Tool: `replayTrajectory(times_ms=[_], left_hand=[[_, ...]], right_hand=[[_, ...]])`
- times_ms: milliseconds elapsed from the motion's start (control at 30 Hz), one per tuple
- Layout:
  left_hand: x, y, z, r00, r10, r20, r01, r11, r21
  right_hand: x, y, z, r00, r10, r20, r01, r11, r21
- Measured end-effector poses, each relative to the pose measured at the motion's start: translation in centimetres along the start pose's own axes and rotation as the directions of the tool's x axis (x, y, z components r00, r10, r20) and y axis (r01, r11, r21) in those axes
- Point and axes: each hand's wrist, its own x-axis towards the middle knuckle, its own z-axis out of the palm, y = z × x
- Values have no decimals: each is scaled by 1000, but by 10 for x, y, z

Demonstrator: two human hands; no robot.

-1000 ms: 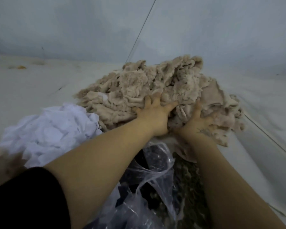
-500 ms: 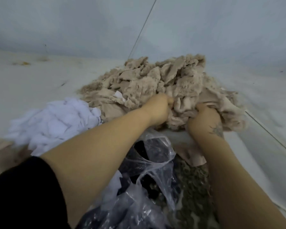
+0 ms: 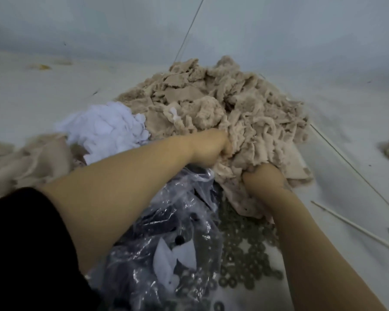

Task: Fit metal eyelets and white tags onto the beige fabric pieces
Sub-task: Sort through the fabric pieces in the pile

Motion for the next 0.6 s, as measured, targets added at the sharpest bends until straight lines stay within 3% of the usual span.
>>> replayTrajectory(times_ms=[67,200,300,400,500,600], left_hand=[[-11,6,-3,999,34,-29,-33,999,33],[-32,16,-11,995,29,-98,-27,999,24],[-53,27,-15,995,19,-99,-20,1000,-16],[-87,40,-5,966,3,-258,5,999,33],[-137,53,26,878,20,-479,-13,1000,18],[-174,58,60,909,-19,-416,80,989,128]], right_hand=[[-11,-2,1,999,-28,-44,27,999,-16],[-41,-5,-7,957,-54,-284,121,967,224],[-65,-17,-15,921,-137,-364,215,959,183],[-83,-30,-14,889,-221,-401,278,957,88],[-93,-38,-11,884,-287,-369,349,931,111],[-103,-43,-1,857,-389,-339,461,872,164]])
